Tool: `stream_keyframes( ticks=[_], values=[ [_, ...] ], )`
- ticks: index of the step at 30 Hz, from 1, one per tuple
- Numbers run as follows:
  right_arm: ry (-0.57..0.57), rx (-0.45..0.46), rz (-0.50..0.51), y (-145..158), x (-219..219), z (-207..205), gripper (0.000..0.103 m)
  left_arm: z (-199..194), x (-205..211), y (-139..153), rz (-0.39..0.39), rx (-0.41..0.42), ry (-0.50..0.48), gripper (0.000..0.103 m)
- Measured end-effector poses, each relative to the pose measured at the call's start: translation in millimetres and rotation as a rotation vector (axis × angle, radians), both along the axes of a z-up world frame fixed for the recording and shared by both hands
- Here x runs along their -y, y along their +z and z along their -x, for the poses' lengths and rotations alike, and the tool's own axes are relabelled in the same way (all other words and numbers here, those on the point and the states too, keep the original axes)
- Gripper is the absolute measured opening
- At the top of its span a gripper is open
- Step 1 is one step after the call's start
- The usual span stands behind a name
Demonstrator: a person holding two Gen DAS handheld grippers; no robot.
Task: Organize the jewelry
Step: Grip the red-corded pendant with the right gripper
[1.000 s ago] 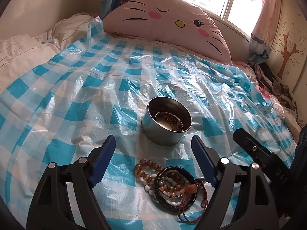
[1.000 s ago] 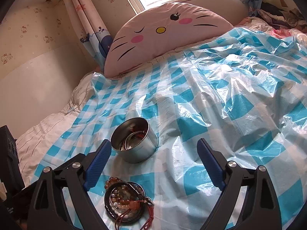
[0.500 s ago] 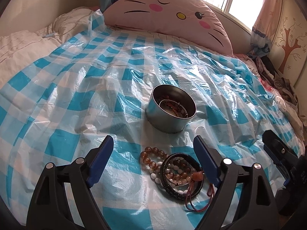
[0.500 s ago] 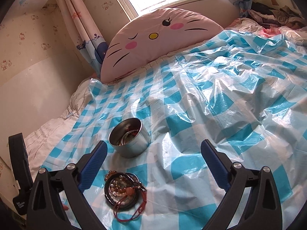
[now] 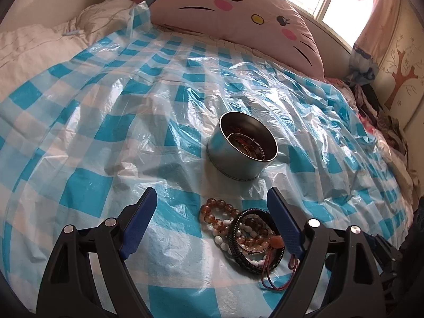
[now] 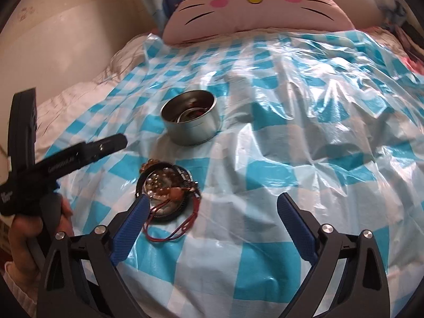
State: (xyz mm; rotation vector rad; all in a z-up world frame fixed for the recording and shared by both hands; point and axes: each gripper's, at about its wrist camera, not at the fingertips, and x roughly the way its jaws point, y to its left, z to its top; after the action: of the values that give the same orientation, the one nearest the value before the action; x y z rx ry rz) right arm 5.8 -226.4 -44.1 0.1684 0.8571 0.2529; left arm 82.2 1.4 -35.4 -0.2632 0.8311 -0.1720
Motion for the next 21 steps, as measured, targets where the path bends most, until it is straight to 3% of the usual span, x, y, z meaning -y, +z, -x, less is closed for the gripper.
stream_keyframes(
  ticks=[1, 3, 5, 10, 14, 18, 21],
  values=[
    [0.032, -0.009, 0.013, -1, -6, -2, 0.086, -1, -5, 0, 0.018, -0.002, 0.013, 0.081],
    [0.082, -0.044, 0.047, -7, -16, -9, 0.057, -1, -12, -1, 0.039, -0.001, 0.032, 0.081],
    [0.121, -0.080, 0.076, -14, -23, -16, 0.039, -1, -14, -1, 0.049, 0.003, 0.033, 0.081],
    [0.176, -0.153, 0.122, -32, -28, -33, 0.035, -4, -3, -3, 0.019, 0.000, -0.035, 0.081],
    [0.190, -0.148, 0.144, -36, -24, -34, 0.010, -5, 21, -6, -0.063, -0.007, -0.120, 0.081],
    [0.090, -0.122, 0.161, -33, -6, -29, 0.007, -9, 47, -14, -0.171, -0.018, -0.193, 0.081],
    [0.049, -0.130, 0.120, -33, 7, -29, 0.007, -13, 55, -21, -0.205, -0.043, -0.214, 0.081]
  ],
)
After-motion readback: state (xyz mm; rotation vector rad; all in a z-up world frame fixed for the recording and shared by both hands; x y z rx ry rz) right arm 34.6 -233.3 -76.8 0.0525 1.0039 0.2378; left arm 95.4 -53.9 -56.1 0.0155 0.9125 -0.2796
